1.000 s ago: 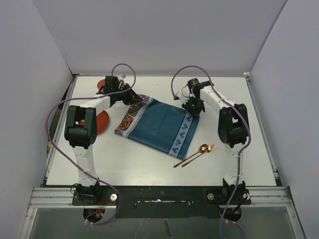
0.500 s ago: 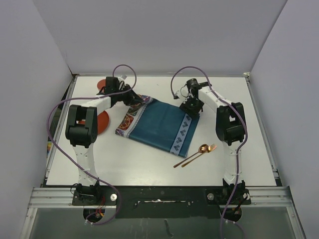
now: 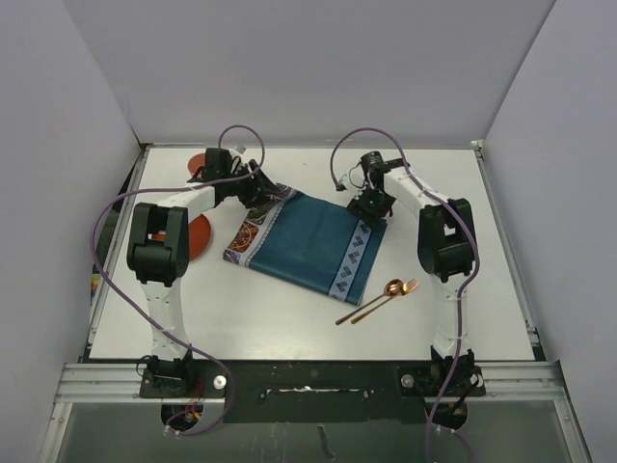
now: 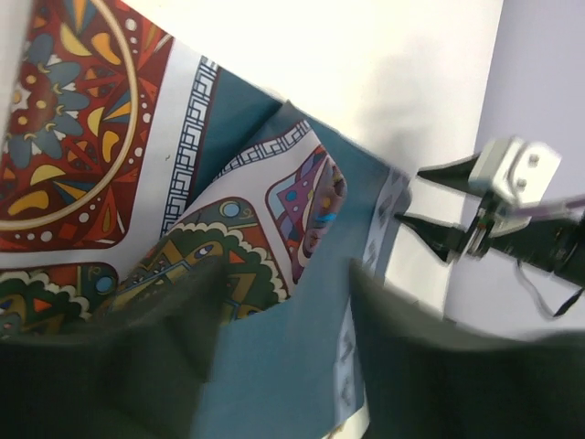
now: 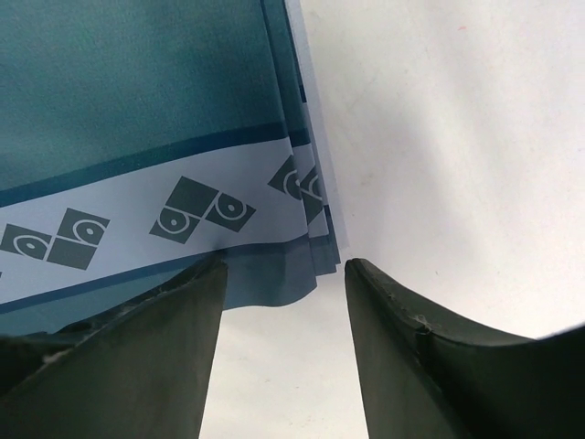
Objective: Set the dinner table for one person
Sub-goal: Fold the napkin at the center of the board.
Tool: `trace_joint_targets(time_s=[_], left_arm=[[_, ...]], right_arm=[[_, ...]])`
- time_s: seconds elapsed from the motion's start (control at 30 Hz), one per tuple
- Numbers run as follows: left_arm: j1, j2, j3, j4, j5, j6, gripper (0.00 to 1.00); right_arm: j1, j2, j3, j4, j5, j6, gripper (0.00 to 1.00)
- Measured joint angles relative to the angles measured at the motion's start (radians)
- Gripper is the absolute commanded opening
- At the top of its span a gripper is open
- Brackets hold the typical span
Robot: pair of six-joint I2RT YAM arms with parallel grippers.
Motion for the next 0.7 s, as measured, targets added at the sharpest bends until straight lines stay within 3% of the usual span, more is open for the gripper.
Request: trace_joint_targets(time_s=[0.13, 0.17, 0.2, 0.5, 0.57, 0.6, 0.63, 0.67, 0.7], left_arm=[[-0.006, 0.000, 0.048, -0.083, -0.065, 0.045, 0.79], [-0.008, -0.001, 0.061, -0.100, -0.088, 0.062, 0.93], [-0.010, -0.001, 0.071, -0.115, -0.106, 0.076, 0.98], [-0.013, -0.049, 0.053, -0.239, -0.346, 0.142, 0.98], [-0.012, -0.093, 0.033, -0.257, -0.404, 0.146, 0.98], [-0.012, -0.116, 0.032, -0.264, -0.432, 0.150, 0.98], [-0.012, -0.136, 0.032, -0.265, -0.455, 0.155, 0.98], [-0.013, -0.158, 0.032, -0.264, -0.476, 0.165, 0.98], [-0.014, -0.175, 0.034, -0.263, -0.488, 0.173, 0.98]], right_arm=[[-0.001, -0.018, -0.003, 0.003, 0.003, -0.004, 0.54], [-0.002, -0.029, -0.008, 0.005, 0.005, -0.005, 0.54], [-0.003, -0.041, -0.013, 0.007, 0.006, -0.007, 0.54], [-0.048, -0.151, -0.079, 0.014, 0.023, -0.014, 0.53], [-0.061, -0.165, -0.079, 0.015, 0.027, -0.014, 0.43], [-0.068, -0.172, -0.079, 0.014, 0.031, -0.015, 0.32], [-0.074, -0.180, -0.078, 0.014, 0.034, -0.015, 0.11], [-0.077, -0.187, -0.078, 0.014, 0.035, -0.015, 0.00], [-0.080, -0.196, -0.078, 0.013, 0.035, -0.014, 0.00]])
